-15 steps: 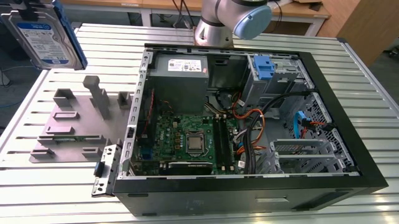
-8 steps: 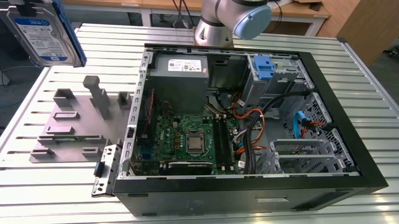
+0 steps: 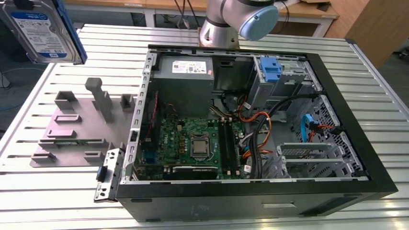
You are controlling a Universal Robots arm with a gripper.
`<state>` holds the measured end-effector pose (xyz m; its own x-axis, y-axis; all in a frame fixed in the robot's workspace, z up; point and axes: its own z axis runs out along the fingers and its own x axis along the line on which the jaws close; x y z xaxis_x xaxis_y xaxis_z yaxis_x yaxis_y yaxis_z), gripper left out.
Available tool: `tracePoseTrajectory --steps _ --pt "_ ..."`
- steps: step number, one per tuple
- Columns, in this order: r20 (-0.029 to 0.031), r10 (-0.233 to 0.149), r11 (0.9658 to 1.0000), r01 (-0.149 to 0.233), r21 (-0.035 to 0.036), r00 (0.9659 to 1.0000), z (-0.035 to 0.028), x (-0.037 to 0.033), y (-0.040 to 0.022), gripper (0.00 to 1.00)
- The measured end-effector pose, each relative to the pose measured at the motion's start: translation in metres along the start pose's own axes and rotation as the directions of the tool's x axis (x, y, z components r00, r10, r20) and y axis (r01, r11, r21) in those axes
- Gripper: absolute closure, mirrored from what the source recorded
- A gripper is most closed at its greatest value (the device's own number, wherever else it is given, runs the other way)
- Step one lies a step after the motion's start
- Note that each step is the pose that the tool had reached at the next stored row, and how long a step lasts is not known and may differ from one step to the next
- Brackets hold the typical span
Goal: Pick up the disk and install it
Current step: 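Pick up the disk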
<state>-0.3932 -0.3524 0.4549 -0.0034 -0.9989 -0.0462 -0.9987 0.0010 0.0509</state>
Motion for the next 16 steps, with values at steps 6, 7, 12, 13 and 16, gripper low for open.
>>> tracePoseTrajectory --steps 6,7,12,13,16 --pt "-0.0003 0.0 1.0 0.0 0.0001 1.0 -0.0079 -0.0006 0.0004 0.65" --pt "-0.0005 0.0 1.0 0.0 0.0001 1.0 -0.0089 -0.0007 0.0005 0.65" --pt "-0.0011 0.0 1.0 0.0 0.0 1.0 -0.0129 -0.001 0.0007 0.65" --pt "-0.001 0.0 1.0 0.0 0.0001 1.0 -0.0129 -0.001 0.0006 0.65" --pt "-0.0011 0.0 1.0 0.0 0.0 1.0 -0.0131 -0.001 0.0007 0.65"
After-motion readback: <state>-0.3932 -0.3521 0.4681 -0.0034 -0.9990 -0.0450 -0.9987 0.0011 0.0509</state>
